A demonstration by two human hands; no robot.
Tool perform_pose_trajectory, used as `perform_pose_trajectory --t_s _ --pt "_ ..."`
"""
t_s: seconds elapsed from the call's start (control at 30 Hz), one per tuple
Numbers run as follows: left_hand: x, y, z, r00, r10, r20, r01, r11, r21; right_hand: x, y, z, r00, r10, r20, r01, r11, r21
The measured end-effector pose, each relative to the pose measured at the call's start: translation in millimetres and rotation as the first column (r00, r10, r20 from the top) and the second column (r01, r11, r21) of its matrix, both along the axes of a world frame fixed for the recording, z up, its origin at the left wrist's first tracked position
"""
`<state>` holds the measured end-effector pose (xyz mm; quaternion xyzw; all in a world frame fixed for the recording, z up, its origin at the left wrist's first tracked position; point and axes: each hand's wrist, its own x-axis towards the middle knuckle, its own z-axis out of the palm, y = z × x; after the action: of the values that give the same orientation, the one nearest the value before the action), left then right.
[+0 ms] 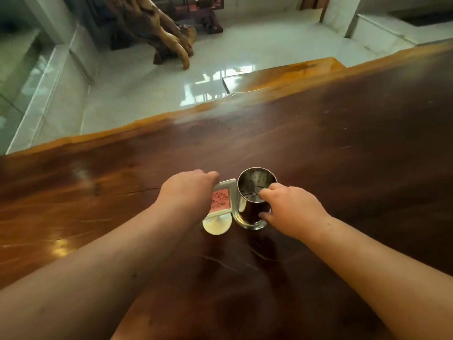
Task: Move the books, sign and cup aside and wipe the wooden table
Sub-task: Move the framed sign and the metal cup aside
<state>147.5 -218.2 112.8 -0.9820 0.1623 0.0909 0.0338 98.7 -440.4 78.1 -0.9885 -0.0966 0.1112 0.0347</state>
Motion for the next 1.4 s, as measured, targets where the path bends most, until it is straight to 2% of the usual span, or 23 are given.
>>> perform_pose_trajectory --t_s 0.2,0.33,0.53,0.67,0.8,0.93,1.17,1.4 --pt "-5 19 -1 0.998 -0.056 0.0 0.056 0.996 -0.071 3 13 -5 1.0 -0.018 -0.02 0.017 1.0 -0.019" --pt "-8 74 4 0.997 -0.002 0.074 0.011 0.992 -0.125 7 49 3 1.0 0.012 0.013 -0.012 1.0 -0.017" --pt "-23 202 15 0.973 0.147 0.176 -0.124 0.983 -0.135 12 158 22 0.99 0.139 0.027 -0.14 0.99 0.027" --pt "-42 294 24 0.942 0.27 0.198 -0.241 0.957 -0.158 15 242 28 0.969 0.246 0.037 -0.248 0.968 0.046" --pt "-60 374 26 0.908 0.365 0.207 -0.349 0.93 -0.113 9 323 28 0.921 0.383 0.074 -0.385 0.923 0.014" --pt "-76 434 20 0.882 0.427 0.199 -0.416 0.904 -0.095 1 392 23 0.915 0.4 0.047 -0.403 0.913 0.059" --pt "-94 498 -1 0.87 0.464 0.168 -0.459 0.886 -0.07 -4 470 8 0.904 0.427 -0.008 -0.427 0.904 0.011" --pt "-104 525 -15 0.866 0.485 0.122 -0.479 0.875 -0.077 -7 490 -2 0.916 0.4 -0.035 -0.401 0.916 -0.02"
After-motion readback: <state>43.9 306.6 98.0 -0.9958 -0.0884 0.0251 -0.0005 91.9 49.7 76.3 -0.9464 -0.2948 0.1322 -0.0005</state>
